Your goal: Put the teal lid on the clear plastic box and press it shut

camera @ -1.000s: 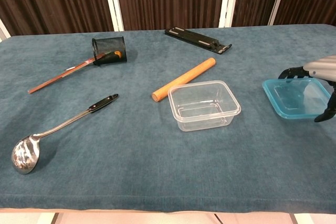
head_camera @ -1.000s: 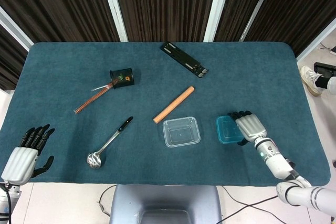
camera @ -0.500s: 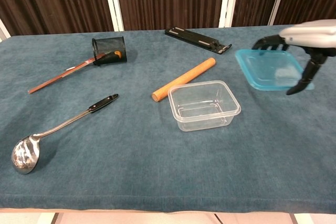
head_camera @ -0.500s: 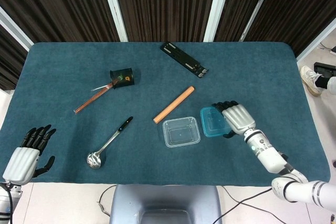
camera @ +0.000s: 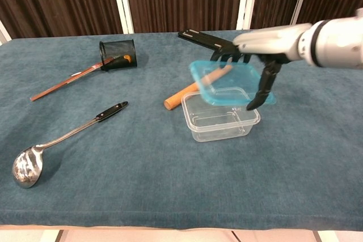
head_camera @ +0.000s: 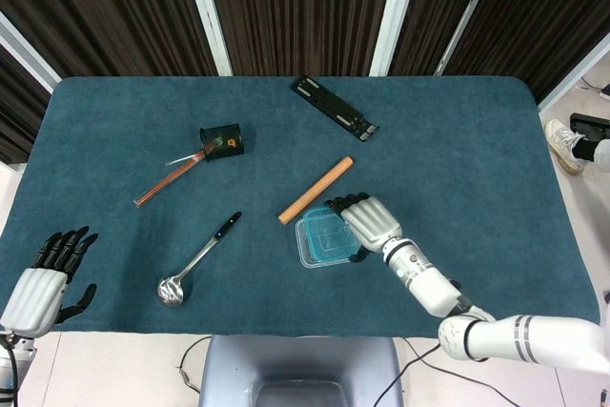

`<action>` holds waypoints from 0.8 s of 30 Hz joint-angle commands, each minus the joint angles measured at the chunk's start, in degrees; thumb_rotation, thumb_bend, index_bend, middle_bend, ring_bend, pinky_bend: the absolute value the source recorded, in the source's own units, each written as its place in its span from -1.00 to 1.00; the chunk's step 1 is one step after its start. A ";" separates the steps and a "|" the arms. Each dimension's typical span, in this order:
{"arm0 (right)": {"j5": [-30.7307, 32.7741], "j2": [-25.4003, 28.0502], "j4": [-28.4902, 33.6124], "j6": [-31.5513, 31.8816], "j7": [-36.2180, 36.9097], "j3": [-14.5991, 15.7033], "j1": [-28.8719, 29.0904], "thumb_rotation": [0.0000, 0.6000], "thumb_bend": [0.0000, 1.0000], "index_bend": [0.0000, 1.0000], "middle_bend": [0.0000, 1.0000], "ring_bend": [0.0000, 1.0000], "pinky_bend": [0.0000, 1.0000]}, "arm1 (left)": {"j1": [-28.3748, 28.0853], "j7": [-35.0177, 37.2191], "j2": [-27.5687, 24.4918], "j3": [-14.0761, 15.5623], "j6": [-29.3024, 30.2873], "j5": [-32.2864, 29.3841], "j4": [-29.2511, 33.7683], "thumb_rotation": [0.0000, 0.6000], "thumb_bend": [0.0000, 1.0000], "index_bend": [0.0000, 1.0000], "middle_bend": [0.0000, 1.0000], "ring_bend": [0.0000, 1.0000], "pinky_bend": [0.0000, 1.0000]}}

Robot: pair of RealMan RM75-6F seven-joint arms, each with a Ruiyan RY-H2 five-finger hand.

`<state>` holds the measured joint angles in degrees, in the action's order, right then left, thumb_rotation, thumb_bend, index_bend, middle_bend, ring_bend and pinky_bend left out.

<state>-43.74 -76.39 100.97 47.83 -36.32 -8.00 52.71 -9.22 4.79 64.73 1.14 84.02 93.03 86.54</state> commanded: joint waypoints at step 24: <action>8.39 -6.61 -3.64 4.20 -2.70 3.48 5.16 1.00 -0.76 0.69 0.02 -0.14 -0.33 | 0.08 0.21 -0.13 -0.01 0.08 0.00 0.00 1.00 -0.18 -1.00 -1.00 -1.00 -0.98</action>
<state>-35.36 -82.99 97.34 52.02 -39.03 -4.52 57.86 -9.14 5.00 64.60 1.12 84.10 93.04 86.57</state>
